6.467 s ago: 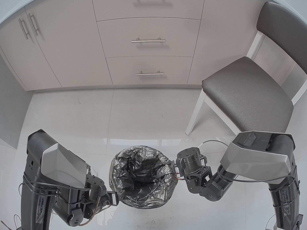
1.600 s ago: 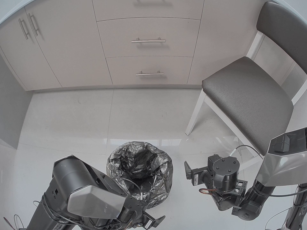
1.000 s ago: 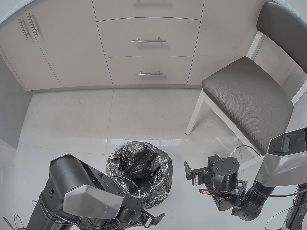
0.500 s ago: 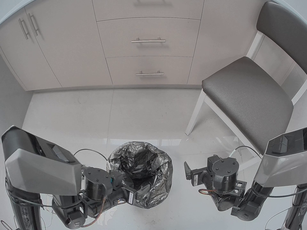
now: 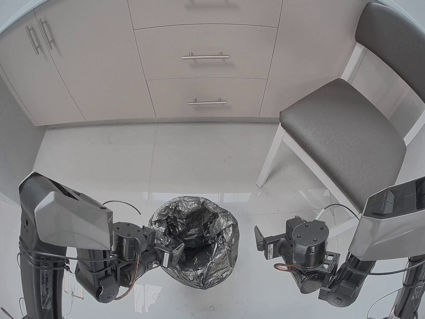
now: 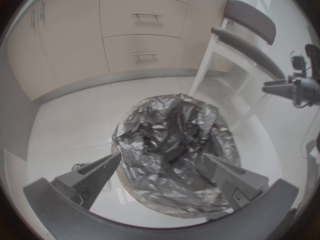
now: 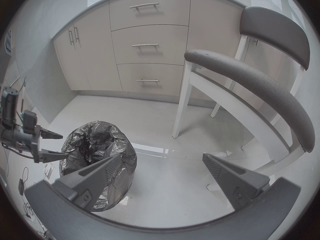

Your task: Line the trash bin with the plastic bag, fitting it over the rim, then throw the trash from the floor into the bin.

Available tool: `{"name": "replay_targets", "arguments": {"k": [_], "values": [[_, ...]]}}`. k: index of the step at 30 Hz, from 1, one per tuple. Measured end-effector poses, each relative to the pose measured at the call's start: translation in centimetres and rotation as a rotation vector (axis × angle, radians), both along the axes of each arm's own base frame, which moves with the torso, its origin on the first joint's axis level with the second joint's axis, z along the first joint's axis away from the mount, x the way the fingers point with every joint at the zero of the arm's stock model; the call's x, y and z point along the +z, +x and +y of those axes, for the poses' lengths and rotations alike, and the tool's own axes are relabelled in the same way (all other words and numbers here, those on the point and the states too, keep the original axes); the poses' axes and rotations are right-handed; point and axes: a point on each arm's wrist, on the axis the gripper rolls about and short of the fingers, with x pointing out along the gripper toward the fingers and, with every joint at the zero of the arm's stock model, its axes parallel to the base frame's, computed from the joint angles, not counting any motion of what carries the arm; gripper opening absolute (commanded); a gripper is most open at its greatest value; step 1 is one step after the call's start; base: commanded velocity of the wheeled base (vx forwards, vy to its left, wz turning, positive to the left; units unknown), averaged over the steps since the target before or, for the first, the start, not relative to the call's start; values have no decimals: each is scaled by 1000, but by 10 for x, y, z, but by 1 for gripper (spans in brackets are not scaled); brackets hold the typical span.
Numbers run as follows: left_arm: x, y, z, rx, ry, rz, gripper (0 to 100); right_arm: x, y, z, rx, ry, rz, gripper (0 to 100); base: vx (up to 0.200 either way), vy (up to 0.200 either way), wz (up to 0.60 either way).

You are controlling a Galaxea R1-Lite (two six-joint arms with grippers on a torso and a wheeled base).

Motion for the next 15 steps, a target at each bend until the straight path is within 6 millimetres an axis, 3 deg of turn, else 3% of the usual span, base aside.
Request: {"name": "replay_targets", "arguments": {"k": [6,15], "values": [[-18,21,7,72,47,-18,100,-1,0,0,0,-3,3,100,0,0,0],[-31,34,16,150,88,-24,100,-2,0,0,-1,-4,5,100,0,0,0]]}}
